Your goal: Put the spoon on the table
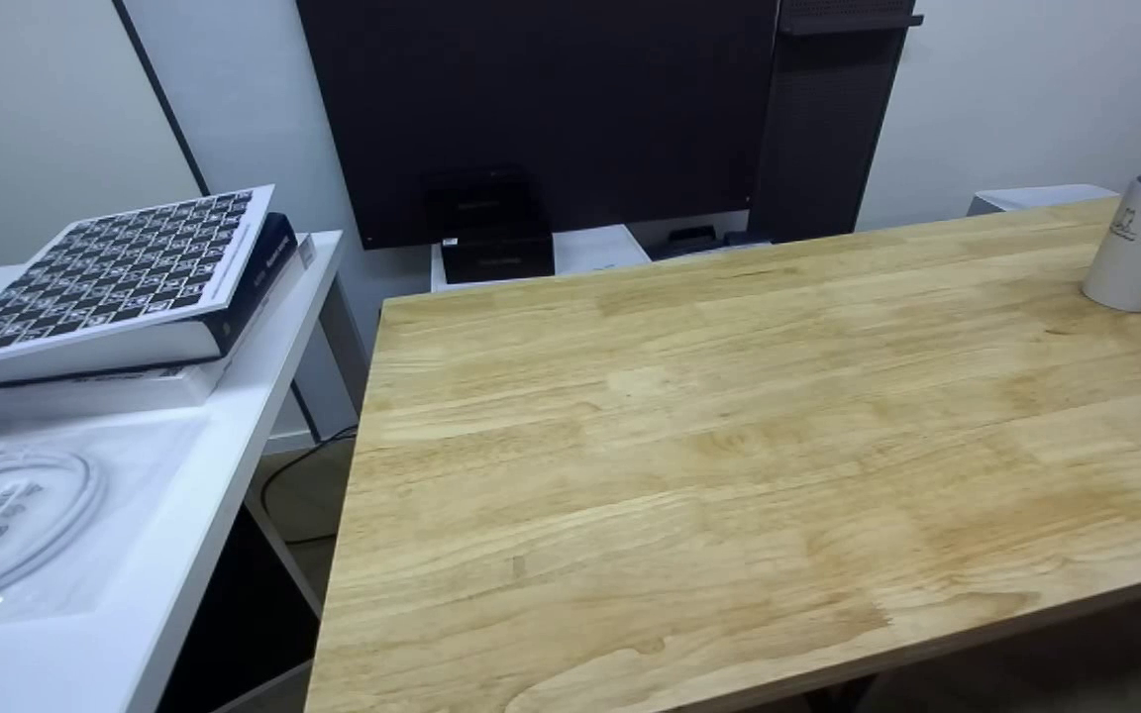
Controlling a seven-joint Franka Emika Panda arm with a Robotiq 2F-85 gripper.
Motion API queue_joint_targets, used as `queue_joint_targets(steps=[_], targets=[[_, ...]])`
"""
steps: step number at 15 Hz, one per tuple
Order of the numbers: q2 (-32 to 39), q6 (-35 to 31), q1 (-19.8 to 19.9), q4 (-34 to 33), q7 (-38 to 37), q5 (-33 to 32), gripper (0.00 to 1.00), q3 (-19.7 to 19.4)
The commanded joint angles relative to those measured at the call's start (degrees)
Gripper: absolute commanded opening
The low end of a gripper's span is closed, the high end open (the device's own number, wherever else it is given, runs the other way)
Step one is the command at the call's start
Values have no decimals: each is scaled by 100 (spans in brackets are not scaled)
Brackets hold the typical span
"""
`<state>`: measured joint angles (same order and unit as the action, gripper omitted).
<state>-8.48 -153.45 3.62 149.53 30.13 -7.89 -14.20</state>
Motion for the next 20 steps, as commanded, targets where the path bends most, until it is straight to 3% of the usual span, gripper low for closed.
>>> queue_joint_targets(steps=[1,7,10,20], targets=[[935,-61,67,-750,331,379,100,63],[1801,-419,348,-1160,542,914,100,522],[2080,-701,473,-1217,426,814,100,732],[2308,-974,804,-1213,349,683,100,953]])
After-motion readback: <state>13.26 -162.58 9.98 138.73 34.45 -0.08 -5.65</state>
